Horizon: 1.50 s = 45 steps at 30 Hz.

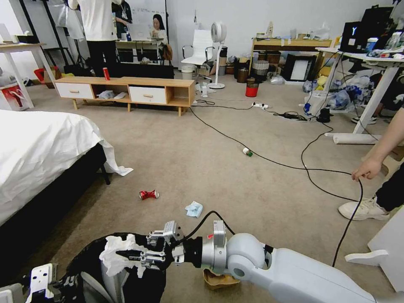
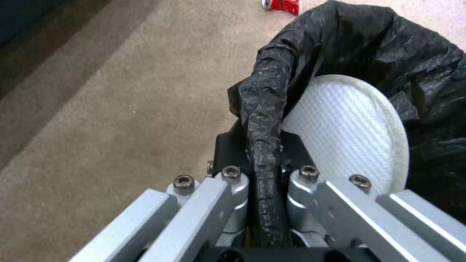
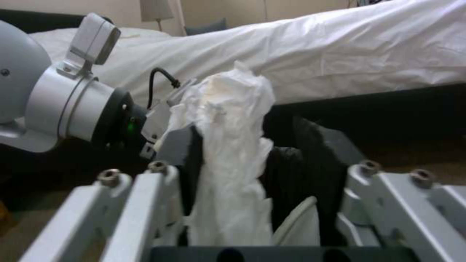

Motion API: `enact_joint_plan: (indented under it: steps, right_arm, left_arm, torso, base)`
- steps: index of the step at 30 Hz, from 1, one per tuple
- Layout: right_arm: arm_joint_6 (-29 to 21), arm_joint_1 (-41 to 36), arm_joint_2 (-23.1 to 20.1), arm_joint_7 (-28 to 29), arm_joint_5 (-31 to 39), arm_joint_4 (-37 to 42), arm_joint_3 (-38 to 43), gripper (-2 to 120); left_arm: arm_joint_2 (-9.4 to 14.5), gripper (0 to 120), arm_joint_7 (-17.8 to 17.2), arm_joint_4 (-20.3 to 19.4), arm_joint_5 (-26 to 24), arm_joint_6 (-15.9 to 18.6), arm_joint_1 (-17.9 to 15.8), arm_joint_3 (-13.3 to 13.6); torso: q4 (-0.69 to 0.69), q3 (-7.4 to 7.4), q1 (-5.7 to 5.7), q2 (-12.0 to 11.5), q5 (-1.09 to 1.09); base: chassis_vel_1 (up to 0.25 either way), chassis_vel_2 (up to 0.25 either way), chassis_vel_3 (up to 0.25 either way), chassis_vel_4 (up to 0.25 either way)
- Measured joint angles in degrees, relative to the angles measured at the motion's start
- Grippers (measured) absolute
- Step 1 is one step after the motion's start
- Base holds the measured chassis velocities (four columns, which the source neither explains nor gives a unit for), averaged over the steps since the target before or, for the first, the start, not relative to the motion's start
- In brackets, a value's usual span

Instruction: Pick up the trash bin and place the garbage on the floor into it.

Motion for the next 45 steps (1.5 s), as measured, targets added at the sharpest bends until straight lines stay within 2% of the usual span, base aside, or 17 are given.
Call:
enact_joint_plan:
  steps: [1, 2, 4, 5, 7, 8, 11, 14, 33, 45]
  right_arm:
    - [0.0, -0.13, -0.01, 0.12, -0.06, -0.03, 0.02, 59]
    - [0.0, -0.13, -0.01, 0.12, -0.06, -0.03, 0.02, 59]
    - [0.0, -0.21, 0.04, 0.22, -0.1, -0.11, 0.01, 70]
    - [0.0, -0.21, 0.04, 0.22, -0.1, -0.11, 0.01, 70]
    - [0.0, -0.2, 0.17, 0.29, -0.1, -0.17, -0.19, 82]
    - [0.0, -0.2, 0.17, 0.29, -0.1, -0.17, -0.19, 82]
    - [-0.01, -0.15, 0.33, 0.33, -0.1, -0.41, -0.35, 95]
    - [-0.02, -0.14, 0.38, 0.35, -0.11, -0.57, -0.39, 100]
    - [-0.98, -0.2, -0.01, 0.82, 0.65, -1.34, 1.01, 100]
    - [-2.54, -1.49, 0.33, 4.53, -5.76, -4.67, 1.75, 100]
  left_arm:
    - [-0.06, 4, -0.07, 0.0, -0.26, 0.0, 0.1, 0.18]
    - [-0.06, 4, -0.07, 0.0, -0.26, 0.0, 0.1, 0.18]
    - [-0.12, 4, -0.3, 0.0, -0.94, 0.0, 0.25, 0.35]
    - [-0.12, 4, -0.3, 0.0, -0.94, 0.0, 0.25, 0.35]
    - [-0.02, 4, -0.79, 0.0, -2.33, 0.0, 0.33, 0.34]
    - [-0.02, 4, -0.79, 0.0, -2.33, 0.0, 0.33, 0.34]
    - [0.02, 4, -0.91, 0.0, -2.96, 0.0, 0.47, 0.31]
    - [0.06, 4, -0.96, 0.0, -3.01, 0.0, 0.55, 0.32]
    - [0.21, 4, -0.83, 0.0, -3.09, 0.0, 0.48, 0.42]
    - [0.15, 4, -0.83, 0.0, -3.6, 0.0, 0.48, 0.65]
  torso:
    - [0.0, 0.0, 0.0, 0.0, 0.0]
    - [0.0, 0.0, 0.0, 0.0, 0.0]
    - [0.0, 0.0, 0.0, 0.0, 0.0]
    - [0.0, 0.0, 0.0, 0.0, 0.0]
    - [0.0, 0.0, 0.0, 0.0, 0.0]
    - [0.0, 0.0, 0.0, 0.0, 0.0]
    - [0.0, 0.0, 0.0, 0.0, 0.0]
    - [0.0, 0.0, 0.0, 0.0, 0.0]
    - [0.0, 0.0, 0.0, 0.0, 0.01]
    - [0.0, 0.0, 0.0, 0.0, 0.01]
  base:
    - [0.0, 0.0, 0.0, 0.0]
    - [0.0, 0.0, 0.0, 0.0]
    - [0.0, 0.0, 0.0, 0.0]
    - [0.0, 0.0, 0.0, 0.0]
    - [0.0, 0.0, 0.0, 0.0]
    - [0.0, 0.0, 0.0, 0.0]
    - [0.0, 0.0, 0.0, 0.0]
    - [0.0, 0.0, 0.0, 0.0]
    - [0.0, 0.0, 0.0, 0.0]
    - [0.0, 0.0, 0.0, 0.0]
